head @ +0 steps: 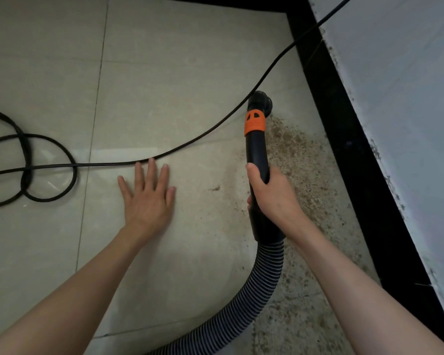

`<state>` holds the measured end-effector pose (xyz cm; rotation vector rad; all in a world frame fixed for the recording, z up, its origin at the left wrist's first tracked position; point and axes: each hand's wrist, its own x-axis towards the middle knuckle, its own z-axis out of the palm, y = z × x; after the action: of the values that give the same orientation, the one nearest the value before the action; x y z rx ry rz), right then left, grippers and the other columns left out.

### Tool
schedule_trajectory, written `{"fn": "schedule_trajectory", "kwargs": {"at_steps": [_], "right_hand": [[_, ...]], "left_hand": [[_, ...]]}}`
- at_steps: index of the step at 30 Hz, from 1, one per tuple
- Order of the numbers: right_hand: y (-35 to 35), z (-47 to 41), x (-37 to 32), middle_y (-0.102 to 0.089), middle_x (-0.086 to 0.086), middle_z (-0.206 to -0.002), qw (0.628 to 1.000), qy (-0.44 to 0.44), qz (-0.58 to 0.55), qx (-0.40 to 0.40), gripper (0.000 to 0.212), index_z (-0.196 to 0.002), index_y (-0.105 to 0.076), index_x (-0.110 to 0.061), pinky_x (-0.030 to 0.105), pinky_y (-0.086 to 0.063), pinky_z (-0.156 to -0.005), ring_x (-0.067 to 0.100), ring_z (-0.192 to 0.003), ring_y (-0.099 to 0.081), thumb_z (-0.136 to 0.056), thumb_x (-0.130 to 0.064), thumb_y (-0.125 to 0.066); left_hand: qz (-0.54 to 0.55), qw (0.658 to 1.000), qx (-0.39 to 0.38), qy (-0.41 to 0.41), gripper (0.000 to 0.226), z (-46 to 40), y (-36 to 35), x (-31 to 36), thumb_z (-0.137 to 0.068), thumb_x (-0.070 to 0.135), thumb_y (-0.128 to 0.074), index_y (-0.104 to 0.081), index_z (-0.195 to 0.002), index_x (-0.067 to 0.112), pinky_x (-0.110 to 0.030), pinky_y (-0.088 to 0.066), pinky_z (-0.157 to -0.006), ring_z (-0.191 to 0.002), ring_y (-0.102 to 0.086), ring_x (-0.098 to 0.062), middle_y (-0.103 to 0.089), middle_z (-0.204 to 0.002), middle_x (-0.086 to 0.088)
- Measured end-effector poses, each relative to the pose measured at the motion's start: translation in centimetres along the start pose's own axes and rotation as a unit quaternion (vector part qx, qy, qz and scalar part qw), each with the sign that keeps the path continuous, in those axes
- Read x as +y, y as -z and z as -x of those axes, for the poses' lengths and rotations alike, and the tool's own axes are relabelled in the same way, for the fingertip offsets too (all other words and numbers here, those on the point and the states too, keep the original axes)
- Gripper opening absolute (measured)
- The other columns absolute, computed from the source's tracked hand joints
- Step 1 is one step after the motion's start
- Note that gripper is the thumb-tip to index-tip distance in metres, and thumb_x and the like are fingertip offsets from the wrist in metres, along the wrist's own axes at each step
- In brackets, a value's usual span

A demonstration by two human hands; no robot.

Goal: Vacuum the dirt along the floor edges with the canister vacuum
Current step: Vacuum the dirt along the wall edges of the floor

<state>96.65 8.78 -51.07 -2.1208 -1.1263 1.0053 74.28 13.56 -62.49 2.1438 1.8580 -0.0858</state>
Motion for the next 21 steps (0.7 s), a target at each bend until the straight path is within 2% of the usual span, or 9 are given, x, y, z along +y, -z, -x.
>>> {"fn": "schedule_trajectory", "kwargs": {"at_steps": [2, 5, 9, 13, 17, 21], "right_hand": [[0.2, 0.1, 0.0, -0.066, 0.007, -0.073, 1.000, 0.002, 0.002, 0.006, 0.030, -0.088, -0.048, -0.022, 0.037, -0.056, -0.057, 0.020, -0.058, -0.066, -0.097, -0.050, -0.047], [0.3, 0.6, 0.0, -0.067, 0.009, -0.077, 1.000, 0.003, 0.009, -0.002, 0.031, -0.090, -0.049, -0.021, 0.039, -0.057, -0.060, 0.023, -0.062, -0.067, -0.097, -0.050, -0.046], [-0.4, 2.6, 0.1, -0.067, 0.007, -0.078, 0.997, 0.014, 0.057, -0.048, 0.033, -0.098, -0.049, -0.020, 0.038, -0.055, -0.060, 0.023, -0.065, -0.067, -0.098, -0.052, -0.045], [-0.3, 4.4, 0.4, -0.067, 0.007, -0.078, 0.994, 0.023, 0.080, -0.075, 0.039, -0.106, -0.049, -0.017, 0.043, -0.058, -0.063, 0.024, -0.067, -0.068, -0.097, -0.054, -0.043], [1.0, 4.4, 1.0, -0.067, 0.009, -0.084, 0.997, 0.001, 0.059, -0.050, 0.040, -0.108, -0.050, -0.015, 0.044, -0.058, -0.066, 0.026, -0.070, -0.067, -0.098, -0.053, -0.044], [2.1, 3.4, 1.6, -0.067, 0.011, -0.091, 0.999, -0.025, 0.038, -0.014, 0.042, -0.110, -0.051, -0.014, 0.044, -0.057, -0.071, 0.028, -0.077, -0.067, -0.097, -0.054, -0.044]], "left_hand": [[0.003, 0.999, -0.028, 0.020, 0.058, 0.9, -0.5, 0.1, -0.098, 0.048, -0.008, 0.008, -0.151, 0.029, -0.056, 0.016, -0.112, -0.144, 0.022, -0.024, 0.019, -0.158, 0.001], [0.004, 0.999, -0.044, 0.026, 0.058, 0.9, -0.4, 0.2, -0.099, 0.048, -0.009, 0.008, -0.151, 0.031, -0.055, 0.015, -0.112, -0.144, 0.021, -0.024, 0.020, -0.158, 0.002], [-0.007, 0.997, -0.070, 0.025, 0.058, 0.6, 0.1, 0.3, -0.099, 0.049, -0.009, 0.010, -0.150, 0.032, -0.055, 0.013, -0.112, -0.144, 0.020, -0.025, 0.021, -0.158, 0.002], [-0.021, 0.994, -0.109, 0.022, 0.058, 0.3, 0.9, 0.2, -0.099, 0.050, -0.009, 0.011, -0.150, 0.031, -0.056, 0.009, -0.112, -0.144, 0.020, -0.026, 0.022, -0.158, 0.001], [0.015, 0.986, -0.161, 0.031, 0.058, -0.6, 2.7, 0.2, -0.100, 0.049, -0.015, 0.004, -0.151, 0.032, -0.055, 0.001, -0.114, -0.146, 0.014, -0.026, 0.017, -0.159, 0.000], [0.063, 0.985, -0.159, 0.026, 0.056, -0.2, 4.3, 1.5, -0.101, 0.047, -0.018, -0.004, -0.152, 0.029, -0.051, -0.003, -0.115, -0.147, 0.006, -0.025, 0.007, -0.160, -0.001]]}}
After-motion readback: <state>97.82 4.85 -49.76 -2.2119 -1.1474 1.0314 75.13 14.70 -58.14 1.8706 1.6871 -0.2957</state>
